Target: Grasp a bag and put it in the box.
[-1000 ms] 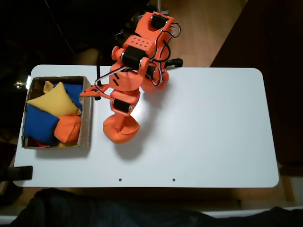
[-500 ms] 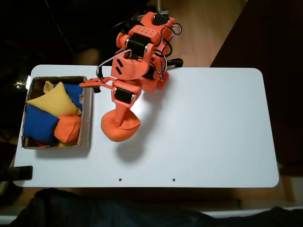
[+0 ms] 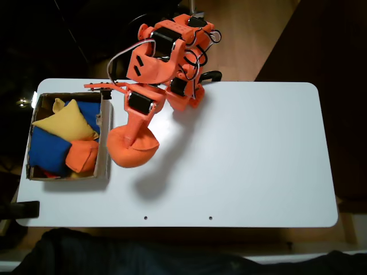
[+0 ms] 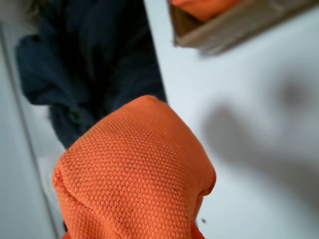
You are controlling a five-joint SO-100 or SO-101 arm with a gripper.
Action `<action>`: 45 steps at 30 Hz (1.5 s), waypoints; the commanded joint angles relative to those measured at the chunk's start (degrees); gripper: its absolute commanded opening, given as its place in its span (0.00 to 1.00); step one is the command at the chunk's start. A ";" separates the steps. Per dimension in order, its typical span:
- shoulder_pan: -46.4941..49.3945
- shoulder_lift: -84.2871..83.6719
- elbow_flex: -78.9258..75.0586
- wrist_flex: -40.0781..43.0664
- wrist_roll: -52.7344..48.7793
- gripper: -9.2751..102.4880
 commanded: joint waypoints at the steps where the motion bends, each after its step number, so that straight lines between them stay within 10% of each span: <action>1: 1.05 0.97 -6.68 -1.76 -0.44 0.08; 45: 18.81 -15.47 -37.35 1.85 -1.14 0.08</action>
